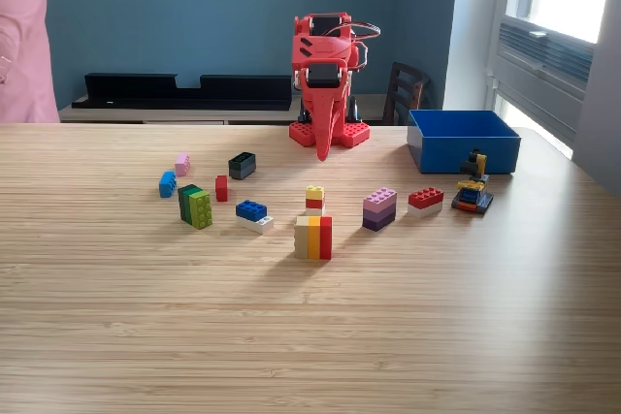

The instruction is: Grasp a lego block and put it in the bin.

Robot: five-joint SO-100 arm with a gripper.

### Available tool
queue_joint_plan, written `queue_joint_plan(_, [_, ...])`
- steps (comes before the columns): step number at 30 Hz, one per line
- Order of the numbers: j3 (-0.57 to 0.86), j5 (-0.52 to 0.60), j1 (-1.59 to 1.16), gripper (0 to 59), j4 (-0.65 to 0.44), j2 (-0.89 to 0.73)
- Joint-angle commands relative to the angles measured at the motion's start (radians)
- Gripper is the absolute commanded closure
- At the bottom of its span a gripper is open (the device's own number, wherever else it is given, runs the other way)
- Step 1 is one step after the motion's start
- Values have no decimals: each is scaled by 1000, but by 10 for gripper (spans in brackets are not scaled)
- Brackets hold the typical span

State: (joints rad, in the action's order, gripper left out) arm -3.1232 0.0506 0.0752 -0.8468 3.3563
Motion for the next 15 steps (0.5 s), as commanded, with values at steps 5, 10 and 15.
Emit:
queue_joint_plan(5, [-6,-222,17,585,-3,9])
queue_joint_plan(10, [-6,-224,17,585,-3,9])
queue_joint_plan(15, [-6,-225,17,585,-3,9])
